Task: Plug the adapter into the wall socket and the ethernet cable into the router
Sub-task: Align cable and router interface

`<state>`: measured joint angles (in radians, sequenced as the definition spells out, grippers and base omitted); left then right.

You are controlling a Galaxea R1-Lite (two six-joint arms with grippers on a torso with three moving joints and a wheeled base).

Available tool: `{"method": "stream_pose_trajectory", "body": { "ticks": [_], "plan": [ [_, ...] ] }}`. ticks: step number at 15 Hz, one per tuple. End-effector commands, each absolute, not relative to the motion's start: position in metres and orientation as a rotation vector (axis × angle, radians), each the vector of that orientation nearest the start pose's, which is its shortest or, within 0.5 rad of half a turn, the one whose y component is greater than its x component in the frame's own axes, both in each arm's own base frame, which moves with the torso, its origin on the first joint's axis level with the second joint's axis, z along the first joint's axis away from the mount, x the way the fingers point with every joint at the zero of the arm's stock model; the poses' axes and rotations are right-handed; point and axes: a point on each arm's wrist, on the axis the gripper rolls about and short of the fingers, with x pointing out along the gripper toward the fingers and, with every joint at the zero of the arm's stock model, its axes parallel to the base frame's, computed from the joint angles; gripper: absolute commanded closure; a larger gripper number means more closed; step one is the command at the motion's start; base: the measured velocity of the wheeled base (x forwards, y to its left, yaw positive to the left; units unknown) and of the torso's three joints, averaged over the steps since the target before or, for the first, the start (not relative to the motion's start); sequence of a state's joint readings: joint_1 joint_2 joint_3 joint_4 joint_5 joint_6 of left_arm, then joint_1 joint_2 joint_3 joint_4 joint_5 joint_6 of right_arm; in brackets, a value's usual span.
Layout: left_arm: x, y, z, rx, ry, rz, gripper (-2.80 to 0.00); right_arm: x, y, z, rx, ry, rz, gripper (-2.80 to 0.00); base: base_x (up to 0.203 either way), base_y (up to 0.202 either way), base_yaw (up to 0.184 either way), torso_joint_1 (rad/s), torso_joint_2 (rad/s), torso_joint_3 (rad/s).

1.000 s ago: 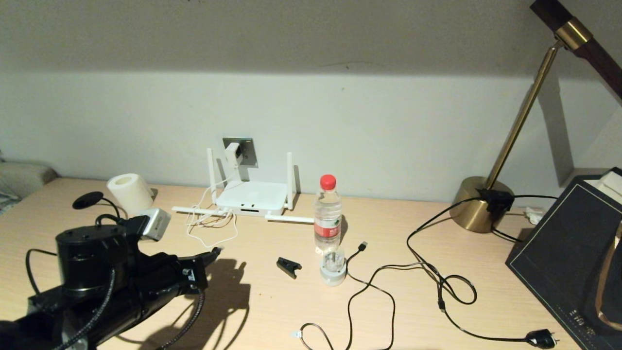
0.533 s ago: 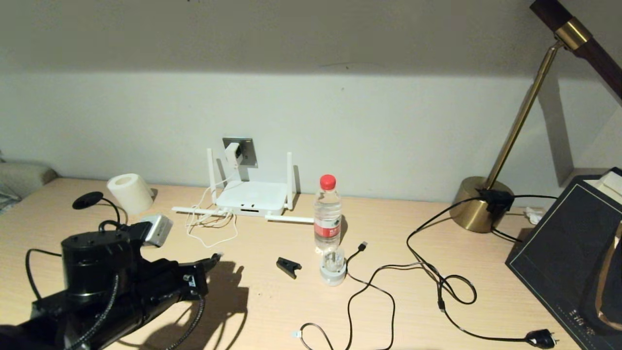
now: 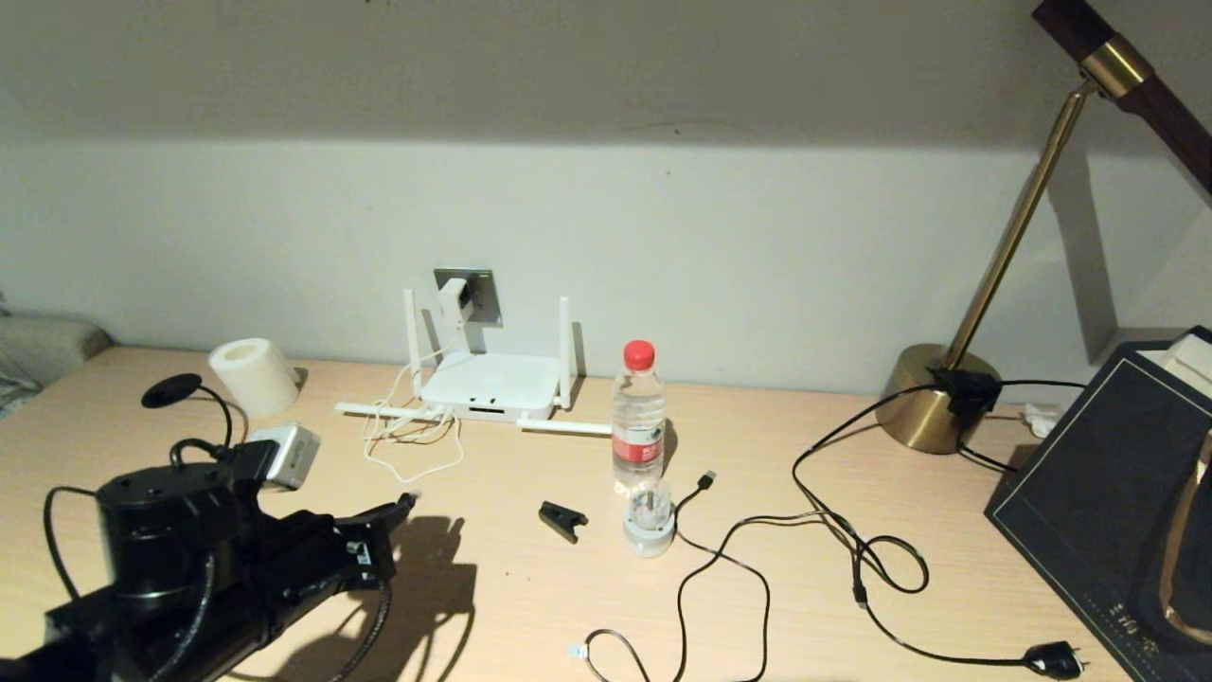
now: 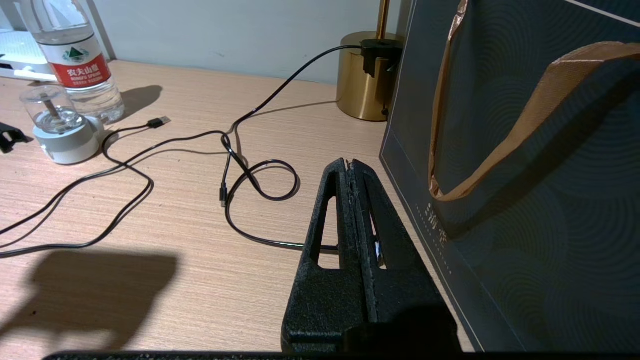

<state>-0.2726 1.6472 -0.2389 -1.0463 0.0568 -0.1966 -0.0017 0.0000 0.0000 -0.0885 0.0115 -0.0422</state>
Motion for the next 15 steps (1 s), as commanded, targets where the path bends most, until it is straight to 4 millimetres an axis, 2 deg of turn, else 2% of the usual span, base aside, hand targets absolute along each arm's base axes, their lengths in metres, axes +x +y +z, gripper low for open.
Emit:
{"method": "stream_pose_trajectory", "body": {
  "ticks": [1, 4, 7, 11, 15],
  "plan": [
    [0.213, -0.058, 0.1, -0.136, 0.384, -0.178, 0.0, -0.02, 0.0, 0.075, -0.043, -0.054, 0.01, 0.0, 0.0, 0.0, 0.0, 0.0, 0.0, 0.0],
    [0.221, -0.059, 0.105, -0.144, 0.36, -0.179, 0.0, -0.02, 0.0, 0.075, -0.043, -0.054, 0.01, 0.0, 0.0, 0.0, 0.0, 0.0, 0.0, 0.0],
    [0.237, -0.063, 0.091, -0.133, 0.408, -0.179, 0.0, -0.02, 0.0, 0.075, -0.043, -0.054, 0.01, 0.0, 0.0, 0.0, 0.0, 0.0, 0.0, 0.0],
    [0.256, -0.059, 0.087, -0.136, 0.391, -0.146, 0.0, -0.02, 0.0, 0.075, -0.043, -0.054, 0.01, 0.0, 0.0, 0.0, 0.0, 0.0, 0.0, 0.0],
    [0.286, -0.05, 0.06, -0.085, 0.368, -0.122, 0.0, -0.02, 0.0, 0.075, -0.043, -0.054, 0.01, 0.0, 0.0, 0.0, 0.0, 0.0, 0.0, 0.0]
  ]
}}
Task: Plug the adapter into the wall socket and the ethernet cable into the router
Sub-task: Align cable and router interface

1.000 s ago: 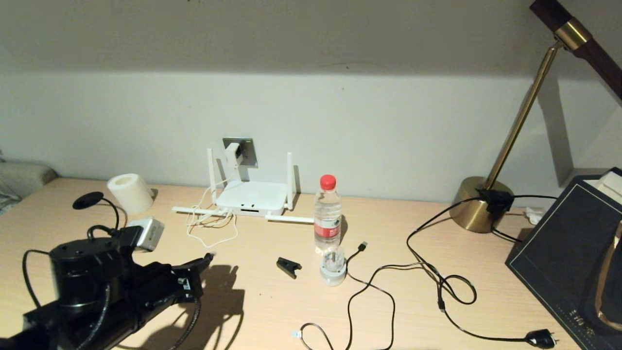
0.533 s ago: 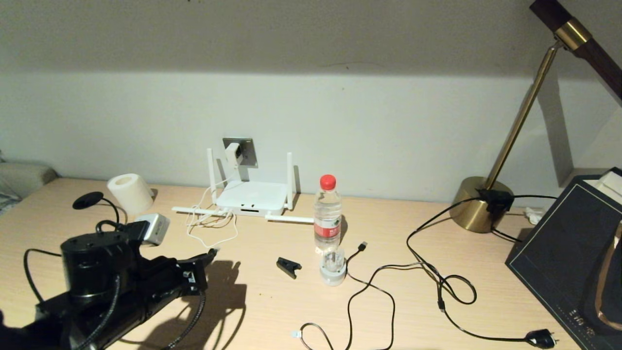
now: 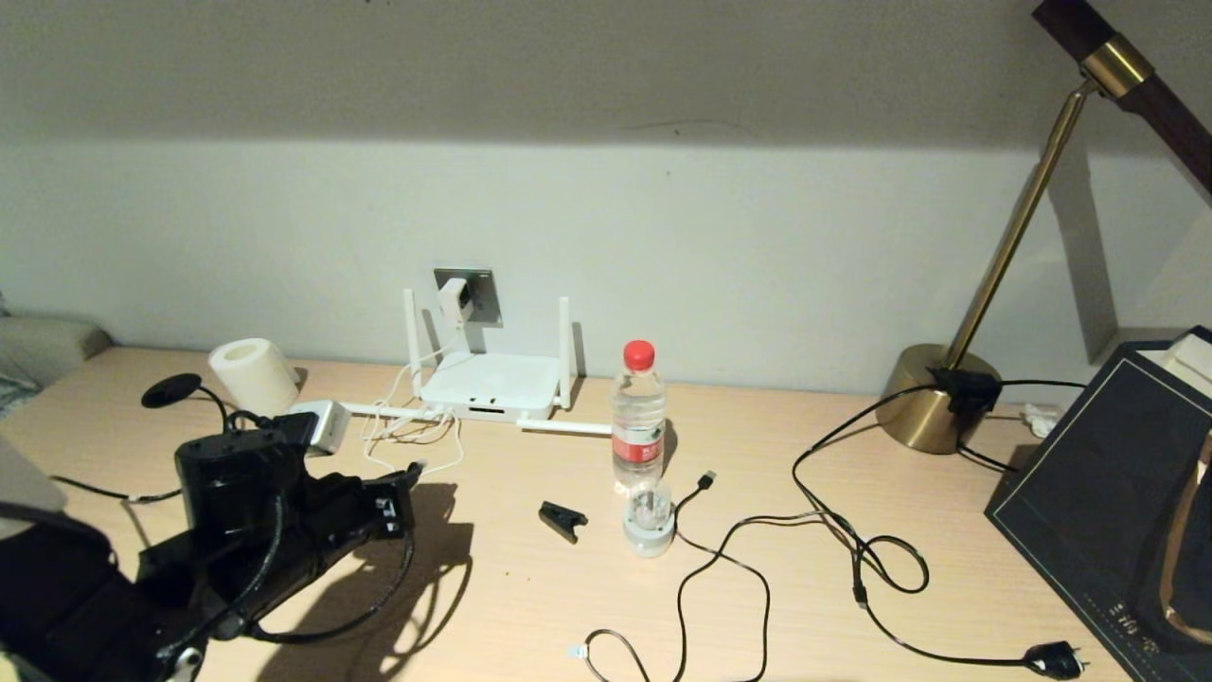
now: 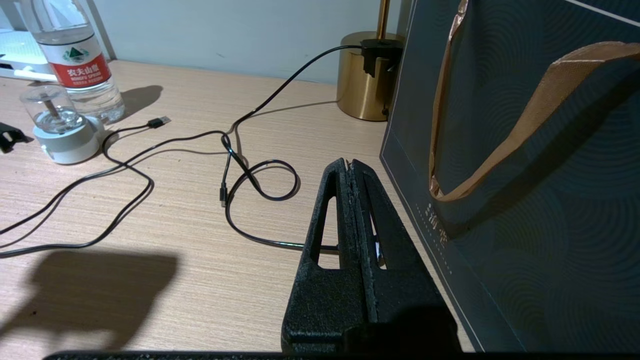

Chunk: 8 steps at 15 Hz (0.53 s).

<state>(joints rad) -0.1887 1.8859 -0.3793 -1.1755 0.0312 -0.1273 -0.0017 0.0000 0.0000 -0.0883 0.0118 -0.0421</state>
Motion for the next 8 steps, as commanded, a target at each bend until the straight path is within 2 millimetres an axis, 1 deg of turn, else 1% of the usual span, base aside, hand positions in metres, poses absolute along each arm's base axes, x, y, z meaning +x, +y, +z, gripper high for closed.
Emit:
{"method": "stream_pose_trajectory", "body": {
  "ticks": [1, 3, 4, 5, 8],
  "plan": [
    [0.295, -0.05, 0.049, -0.083, 0.361, -0.123, 0.0, -0.02, 0.0, 0.075, -0.043, -0.055, 0.01, 0.0, 0.0, 0.0, 0.0, 0.0, 0.0, 0.0],
    [0.312, -0.053, 0.026, -0.082, 0.316, -0.129, 0.0, -0.02, 0.0, 0.075, -0.043, -0.055, 0.01, 0.0, 0.0, 0.0, 0.0, 0.0, 0.0, 0.0],
    [0.318, -0.054, 0.018, -0.083, 0.298, -0.137, 0.0, -0.02, 0.0, 0.075, -0.043, -0.054, 0.01, 0.0, 0.0, 0.0, 0.0, 0.0, 0.0, 0.0],
    [0.324, -0.055, 0.017, -0.087, 0.269, -0.153, 0.0, -0.02, 0.0, 0.075, -0.043, -0.054, 0.01, 0.0, 0.0, 0.0, 0.0, 0.0, 0.0, 0.0],
    [0.335, -0.057, 0.024, -0.091, 0.227, -0.164, 0.0, -0.02, 0.0, 0.075, -0.043, -0.054, 0.01, 0.0, 0.0, 0.0, 0.0, 0.0, 0.0, 0.0]
  ]
}}
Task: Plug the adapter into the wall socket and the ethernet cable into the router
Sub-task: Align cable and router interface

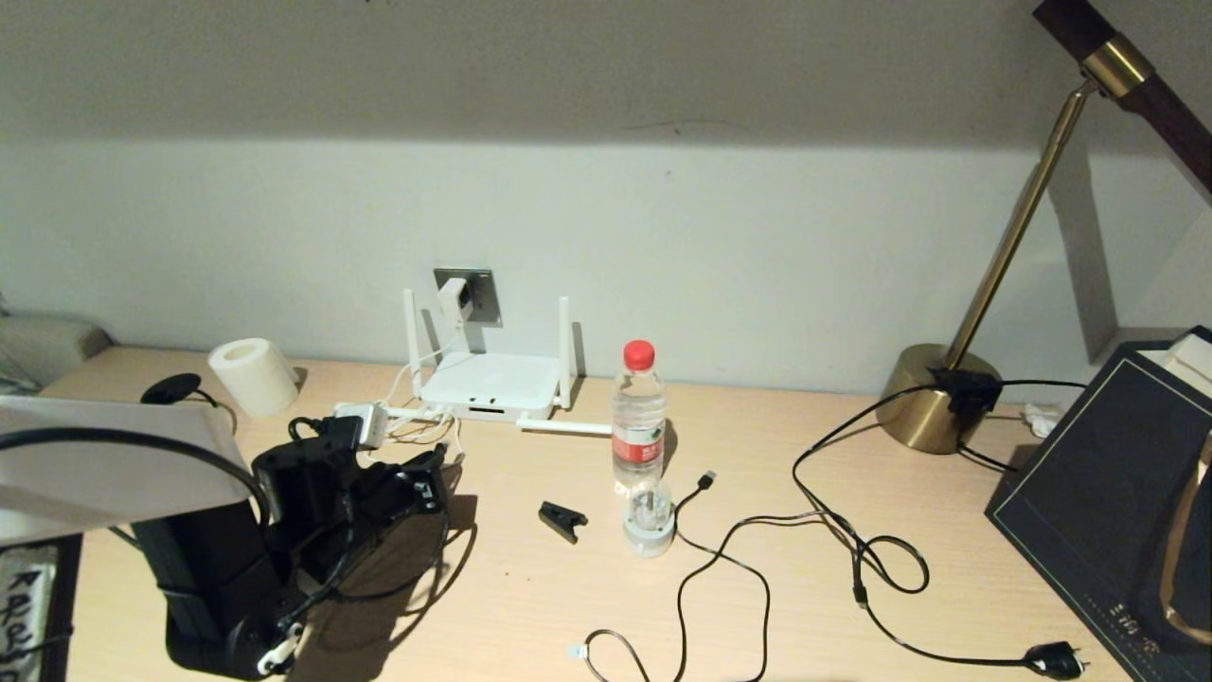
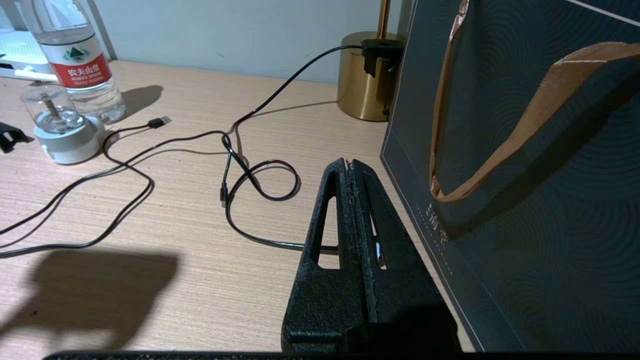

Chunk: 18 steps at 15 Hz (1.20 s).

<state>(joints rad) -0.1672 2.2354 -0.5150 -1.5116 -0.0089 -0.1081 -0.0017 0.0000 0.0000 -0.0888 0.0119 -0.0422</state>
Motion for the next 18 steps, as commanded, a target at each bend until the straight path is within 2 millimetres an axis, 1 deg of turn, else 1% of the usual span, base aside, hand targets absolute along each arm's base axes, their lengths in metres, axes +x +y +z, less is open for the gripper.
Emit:
{"method": "stream_pose_trajectory", "body": {
  "ticks": [1, 4, 6, 11, 15, 18],
  "plan": [
    [0.339, -0.057, 0.026, -0.092, 0.221, -0.164, 0.0, -0.02, 0.0, 0.075, -0.043, -0.054, 0.01, 0.0, 0.0, 0.0, 0.0, 0.0, 0.0, 0.0],
    [0.345, -0.059, 0.03, -0.093, 0.2, -0.165, 0.0, -0.02, 0.0, 0.075, -0.043, -0.055, 0.01, 0.0, 0.0, 0.0, 0.0, 0.0, 0.0, 0.0],
    [0.348, -0.059, 0.033, -0.09, 0.218, -0.166, 0.0, -0.02, 0.0, 0.075, -0.043, -0.055, 0.01, 0.0, 0.0, 0.0, 0.0, 0.0, 0.0, 0.0],
    [0.358, -0.06, 0.047, -0.088, 0.214, -0.169, 0.0, -0.02, 0.0, 0.075, -0.043, -0.054, 0.01, 0.0, 0.0, 0.0, 0.0, 0.0, 0.0, 0.0],
    [0.366, -0.058, 0.049, -0.067, 0.225, -0.174, 0.0, -0.02, 0.0, 0.075, -0.043, -0.054, 0.01, 0.0, 0.0, 0.0, 0.0, 0.0, 0.0, 0.0],
    [0.368, -0.055, 0.047, -0.069, 0.233, -0.176, 0.0, -0.02, 0.0, 0.075, -0.043, -0.055, 0.01, 0.0, 0.0, 0.0, 0.0, 0.0, 0.0, 0.0]
  ]
}}
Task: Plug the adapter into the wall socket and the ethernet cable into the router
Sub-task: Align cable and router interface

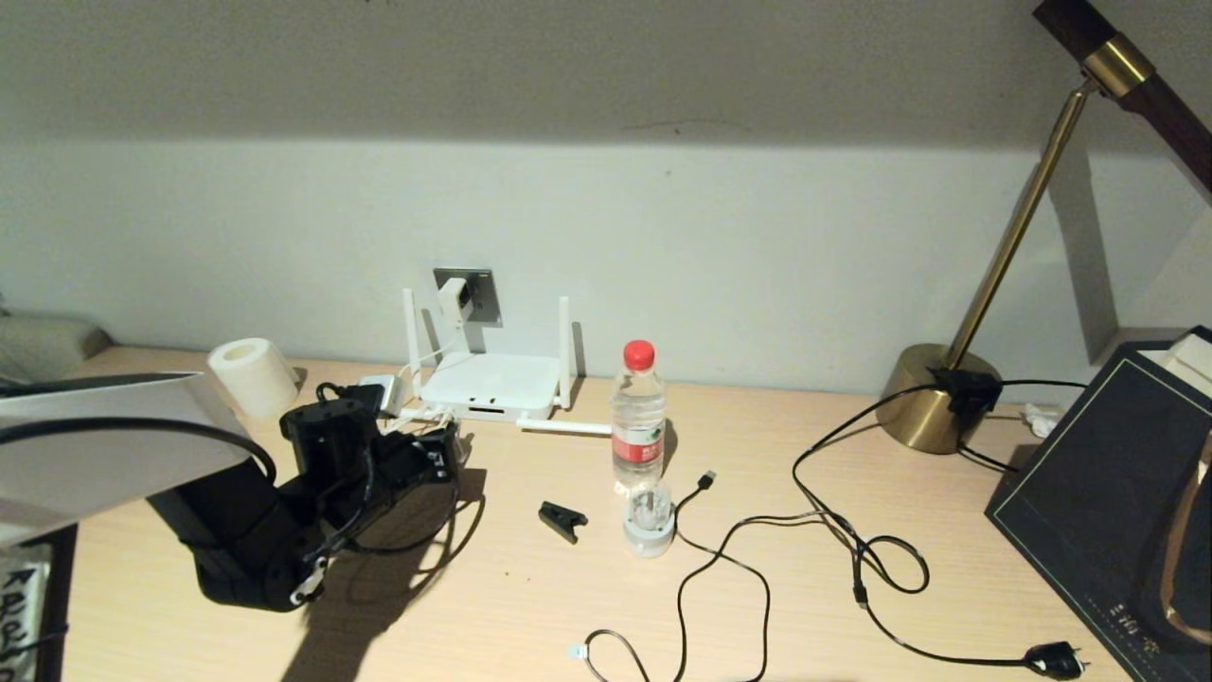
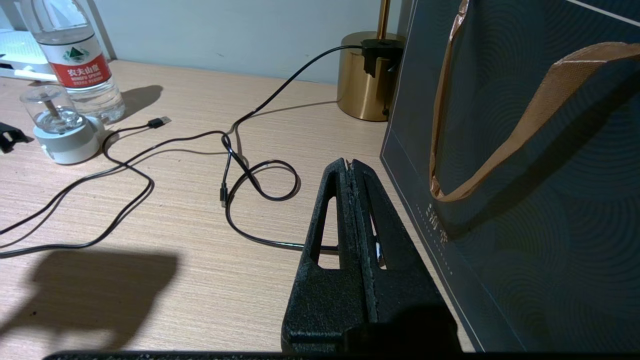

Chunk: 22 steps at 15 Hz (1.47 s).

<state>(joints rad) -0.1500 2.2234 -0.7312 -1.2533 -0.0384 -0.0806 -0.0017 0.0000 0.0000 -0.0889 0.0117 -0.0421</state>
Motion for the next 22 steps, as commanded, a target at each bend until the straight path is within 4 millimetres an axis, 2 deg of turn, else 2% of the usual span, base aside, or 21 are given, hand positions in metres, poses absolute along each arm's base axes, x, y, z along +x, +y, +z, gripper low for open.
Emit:
{"method": "stream_pose_trajectory", "body": {
  "ticks": [1, 5, 9, 14, 22],
  "plan": [
    [0.371, -0.055, 0.048, -0.07, 0.227, -0.176, 0.0, -0.02, 0.0, 0.075, -0.043, -0.055, 0.01, 0.0, 0.0, 0.0, 0.0, 0.0, 0.0, 0.0],
    [0.379, -0.055, 0.05, -0.071, 0.231, -0.175, 0.0, -0.02, 0.0, 0.075, -0.043, -0.054, 0.01, 0.0, 0.0, 0.0, 0.0, 0.0, 0.0, 0.0],
    [0.387, -0.057, 0.041, -0.07, 0.245, -0.176, 0.0, -0.02, 0.0, 0.075, -0.043, -0.054, 0.01, 0.0, 0.0, 0.0, 0.0, 0.0, 0.0, 0.0],
    [0.394, -0.061, 0.033, -0.069, 0.251, -0.182, 0.0, -0.02, 0.0, 0.075, -0.043, -0.055, 0.01, 0.0, 0.0, 0.0, 0.0, 0.0, 0.0, 0.0],
    [0.398, -0.062, 0.032, -0.068, 0.241, -0.183, 0.0, -0.02, 0.0, 0.075, -0.043, -0.055, 0.01, 0.0, 0.0, 0.0, 0.0, 0.0, 0.0, 0.0]
  ]
}}
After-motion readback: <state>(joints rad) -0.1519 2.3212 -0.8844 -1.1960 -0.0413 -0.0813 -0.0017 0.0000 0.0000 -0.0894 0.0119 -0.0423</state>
